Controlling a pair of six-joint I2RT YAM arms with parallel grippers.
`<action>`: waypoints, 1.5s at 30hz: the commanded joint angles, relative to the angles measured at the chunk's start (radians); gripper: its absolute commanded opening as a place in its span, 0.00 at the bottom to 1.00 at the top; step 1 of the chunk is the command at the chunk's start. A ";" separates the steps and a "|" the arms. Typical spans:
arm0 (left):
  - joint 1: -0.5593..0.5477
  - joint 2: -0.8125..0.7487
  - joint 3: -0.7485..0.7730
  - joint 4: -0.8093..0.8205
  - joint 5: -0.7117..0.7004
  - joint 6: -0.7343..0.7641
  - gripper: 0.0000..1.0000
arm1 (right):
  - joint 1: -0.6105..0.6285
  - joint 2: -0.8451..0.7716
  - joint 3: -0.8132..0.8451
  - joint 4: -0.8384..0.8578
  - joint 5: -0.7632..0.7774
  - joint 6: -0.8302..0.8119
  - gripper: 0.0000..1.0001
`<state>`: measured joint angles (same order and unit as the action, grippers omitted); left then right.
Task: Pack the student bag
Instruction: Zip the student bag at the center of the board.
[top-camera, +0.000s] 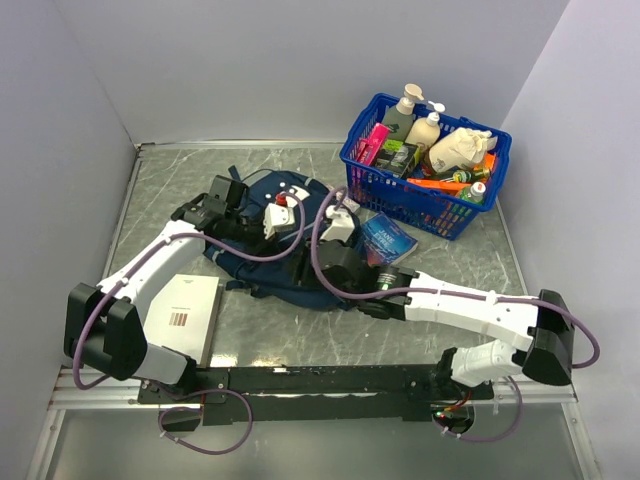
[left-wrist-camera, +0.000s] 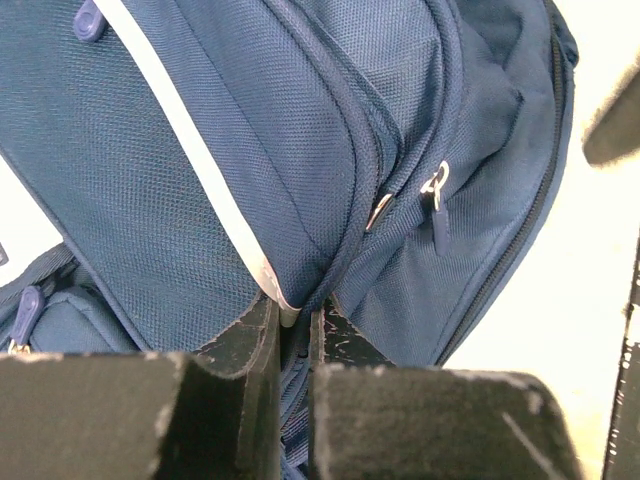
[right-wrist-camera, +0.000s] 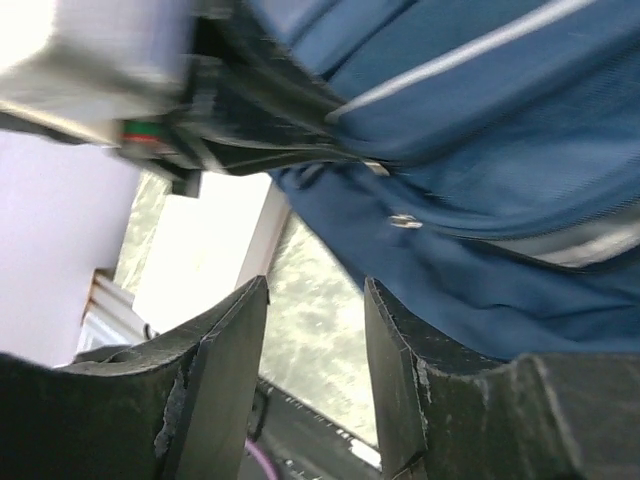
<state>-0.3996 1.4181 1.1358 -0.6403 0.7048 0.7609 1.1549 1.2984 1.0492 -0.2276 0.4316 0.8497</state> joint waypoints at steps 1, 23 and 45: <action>-0.022 -0.051 0.061 -0.018 0.061 -0.043 0.01 | 0.045 0.068 0.110 -0.171 0.067 0.041 0.52; -0.163 -0.050 0.145 -0.133 0.202 -0.187 0.01 | 0.114 0.027 0.018 -0.248 0.272 0.140 0.49; -0.163 -0.035 0.157 -0.176 0.260 -0.207 0.01 | 0.124 0.159 0.048 -0.193 0.420 0.058 0.20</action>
<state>-0.5362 1.3991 1.2140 -0.7998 0.7357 0.6060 1.2812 1.4281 1.0676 -0.4580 0.7963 0.9413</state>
